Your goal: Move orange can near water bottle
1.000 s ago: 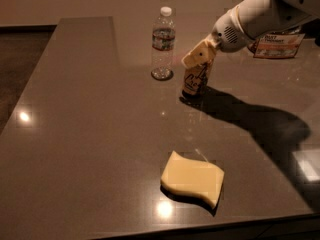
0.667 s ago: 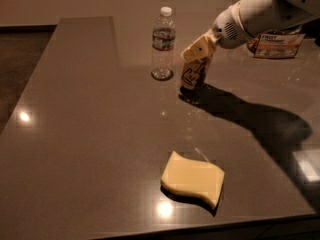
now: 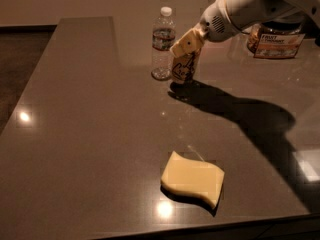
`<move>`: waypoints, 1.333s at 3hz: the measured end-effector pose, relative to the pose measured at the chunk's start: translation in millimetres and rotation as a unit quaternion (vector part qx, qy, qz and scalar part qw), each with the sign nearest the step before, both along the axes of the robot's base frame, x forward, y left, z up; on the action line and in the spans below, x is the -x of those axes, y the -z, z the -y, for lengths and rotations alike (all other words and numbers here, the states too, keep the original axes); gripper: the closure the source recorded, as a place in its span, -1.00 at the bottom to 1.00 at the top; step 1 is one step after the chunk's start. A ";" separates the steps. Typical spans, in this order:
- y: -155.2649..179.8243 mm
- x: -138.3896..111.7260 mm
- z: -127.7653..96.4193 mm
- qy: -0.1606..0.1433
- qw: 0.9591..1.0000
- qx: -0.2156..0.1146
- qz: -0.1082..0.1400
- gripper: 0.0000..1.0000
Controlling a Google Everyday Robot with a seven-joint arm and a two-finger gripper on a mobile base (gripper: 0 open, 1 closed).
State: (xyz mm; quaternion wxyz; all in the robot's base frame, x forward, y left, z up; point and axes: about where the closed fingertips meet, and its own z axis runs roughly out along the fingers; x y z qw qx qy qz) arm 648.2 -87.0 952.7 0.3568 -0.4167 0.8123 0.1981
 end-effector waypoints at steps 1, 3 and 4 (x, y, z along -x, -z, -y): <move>6.9 -2.2 -8.7 -0.008 1.000 0.001 -0.006 -0.36; 17.2 -4.4 -17.2 -0.029 0.999 0.026 -0.011 -1.00; 17.6 -4.5 -17.5 -0.030 0.999 0.028 -0.012 -1.00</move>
Offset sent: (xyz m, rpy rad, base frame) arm 0.0054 0.0164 -0.0187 -0.0495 0.0260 0.0563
